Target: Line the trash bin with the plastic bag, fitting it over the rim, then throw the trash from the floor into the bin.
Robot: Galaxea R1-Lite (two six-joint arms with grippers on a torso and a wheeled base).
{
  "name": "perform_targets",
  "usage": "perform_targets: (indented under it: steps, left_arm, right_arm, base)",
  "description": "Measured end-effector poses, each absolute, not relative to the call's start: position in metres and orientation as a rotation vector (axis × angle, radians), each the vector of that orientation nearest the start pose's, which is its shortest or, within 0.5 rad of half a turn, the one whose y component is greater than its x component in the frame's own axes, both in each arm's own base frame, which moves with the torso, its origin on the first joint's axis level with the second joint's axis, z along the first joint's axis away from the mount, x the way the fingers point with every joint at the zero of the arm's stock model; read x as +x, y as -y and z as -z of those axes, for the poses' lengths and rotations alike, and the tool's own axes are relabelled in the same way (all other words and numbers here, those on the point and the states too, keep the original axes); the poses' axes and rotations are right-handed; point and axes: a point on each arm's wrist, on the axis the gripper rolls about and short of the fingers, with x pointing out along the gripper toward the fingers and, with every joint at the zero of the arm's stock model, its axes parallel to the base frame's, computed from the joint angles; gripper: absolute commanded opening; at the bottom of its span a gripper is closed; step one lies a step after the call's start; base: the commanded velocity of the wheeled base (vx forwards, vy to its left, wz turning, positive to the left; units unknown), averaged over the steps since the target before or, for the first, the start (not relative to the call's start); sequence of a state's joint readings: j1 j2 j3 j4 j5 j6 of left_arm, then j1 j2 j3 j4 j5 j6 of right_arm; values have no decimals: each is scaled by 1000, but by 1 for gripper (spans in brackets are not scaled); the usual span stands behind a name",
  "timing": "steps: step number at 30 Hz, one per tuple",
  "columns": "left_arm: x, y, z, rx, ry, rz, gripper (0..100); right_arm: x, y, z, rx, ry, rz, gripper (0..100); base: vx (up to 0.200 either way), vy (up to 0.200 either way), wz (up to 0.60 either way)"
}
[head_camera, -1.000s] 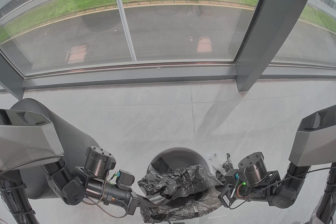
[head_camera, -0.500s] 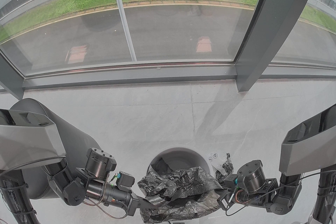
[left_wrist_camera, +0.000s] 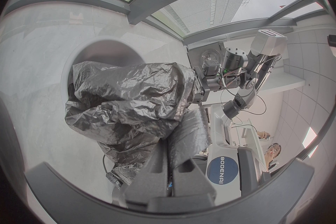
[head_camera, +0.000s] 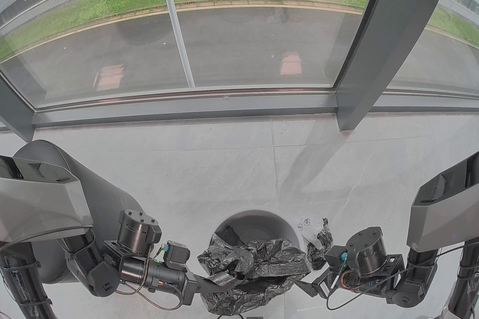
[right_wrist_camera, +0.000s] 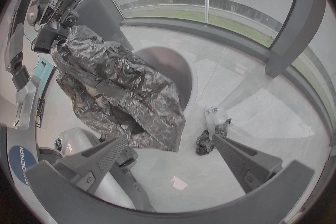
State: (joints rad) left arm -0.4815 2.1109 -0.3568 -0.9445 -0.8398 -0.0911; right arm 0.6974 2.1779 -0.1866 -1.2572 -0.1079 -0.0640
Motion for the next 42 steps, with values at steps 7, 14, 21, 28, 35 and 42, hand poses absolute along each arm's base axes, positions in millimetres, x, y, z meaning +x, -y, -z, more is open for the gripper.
perform_targets:
  steps: [7,14,21,28,35,42]
  left_arm:
    - [225,136,-3,-230,-909,1204,0]
    - [226,137,-3,-233,-908,1203,0]
    - [226,136,-3,-236,-907,1199,0]
    - [227,136,-3,-236,-905,1199,0]
    - [226,136,-3,-239,-908,1198,0]
    - [226,136,-3,-239,-909,1197,0]
  right_arm:
    - [194,-181,7,-395,-572,-612,100]
    - [208,-216,16,-516,-468,-604,100]
    - [210,-244,34,-605,-427,-631,100]
    - [202,-254,47,-633,-441,-671,100]
    - [204,-261,55,-636,-441,-676,100]
    - [222,-273,61,-606,-401,-631,100]
  base:
    - [0,0,0]
    - [0,0,0]
    - [0,0,0]
    - [0,0,0]
    - [0,0,0]
    - [0,0,0]
